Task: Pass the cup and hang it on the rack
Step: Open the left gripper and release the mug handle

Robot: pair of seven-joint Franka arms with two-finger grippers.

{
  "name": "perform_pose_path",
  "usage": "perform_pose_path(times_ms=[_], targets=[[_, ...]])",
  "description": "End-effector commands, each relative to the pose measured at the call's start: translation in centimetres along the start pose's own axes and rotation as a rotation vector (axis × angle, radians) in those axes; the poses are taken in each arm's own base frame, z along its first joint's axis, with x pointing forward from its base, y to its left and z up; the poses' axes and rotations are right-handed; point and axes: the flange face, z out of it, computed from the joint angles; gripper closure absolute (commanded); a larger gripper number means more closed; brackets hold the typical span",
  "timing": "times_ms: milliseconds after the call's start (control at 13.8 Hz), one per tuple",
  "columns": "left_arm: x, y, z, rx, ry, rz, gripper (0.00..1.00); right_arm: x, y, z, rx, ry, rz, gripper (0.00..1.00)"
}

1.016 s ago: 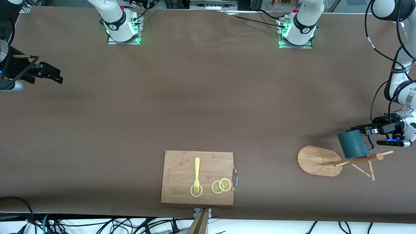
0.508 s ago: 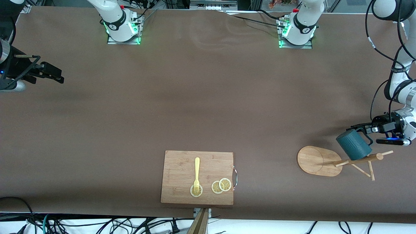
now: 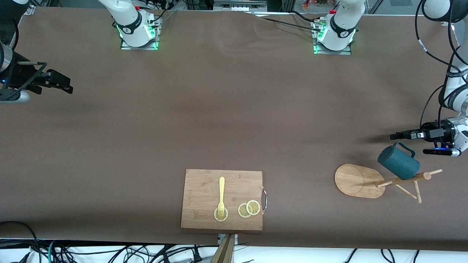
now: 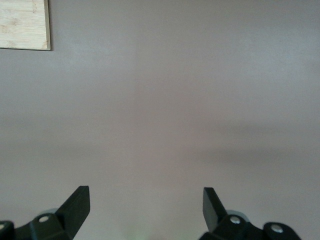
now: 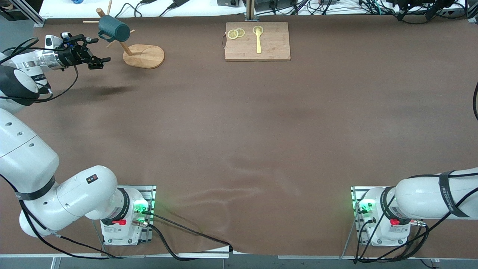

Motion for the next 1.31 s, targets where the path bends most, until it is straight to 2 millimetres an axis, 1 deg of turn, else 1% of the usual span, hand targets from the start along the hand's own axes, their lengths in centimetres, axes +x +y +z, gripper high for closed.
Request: perform_pose_path(times_ms=[0, 145, 218, 435, 653, 798, 870, 1016, 1088, 1233], targets=[[-1.7, 2.2, -0.1, 0.068, -0.063, 0.02, 0.0, -0.3, -0.1, -0.4, 0.018, -0.003, -0.006, 0.0], [-3.1, 3.9, -0.5, 0.12, -0.112, 0.02, 0.0, -0.3, -0.1, -0.4, 0.018, -0.003, -0.006, 0.0], [-3.8, 4.6, -1.0, 0.146, -0.126, 0.02, 0.0, -0.3, -0.1, -0.4, 0.018, -0.004, -0.006, 0.0], [-5.9, 6.3, -2.2, 0.226, -0.174, 0.012, 0.0, -0.3, 0.0, -0.3, 0.018, -0.007, -0.003, 0.0], [-7.4, 9.2, -2.7, 0.344, -0.196, 0.024, 0.0, -0.3, 0.0, -0.3, 0.018, -0.007, -0.005, 0.0], [-7.9, 11.5, -2.1, 0.388, -0.194, 0.032, 0.0, -0.3, 0.0, -0.2, 0.018, -0.01, -0.003, 0.0], [-8.0, 12.7, -1.5, 0.415, -0.189, 0.017, 0.0, -0.3, 0.0, -0.3, 0.018, -0.009, -0.005, 0.0], [-8.1, 15.1, 0.9, 0.503, -0.218, 0.002, 0.0, -0.3, -0.1, -0.3, 0.018, -0.009, -0.006, 0.0], [-7.8, 16.6, 1.6, 0.557, -0.214, 0.015, 0.0, -0.3, -0.1, -0.3, 0.018, -0.009, -0.006, 0.0], [-7.7, 19.3, 3.9, 0.694, -0.228, 0.033, 0.0, -0.3, 0.0, -0.3, 0.018, -0.009, -0.005, 0.0]])
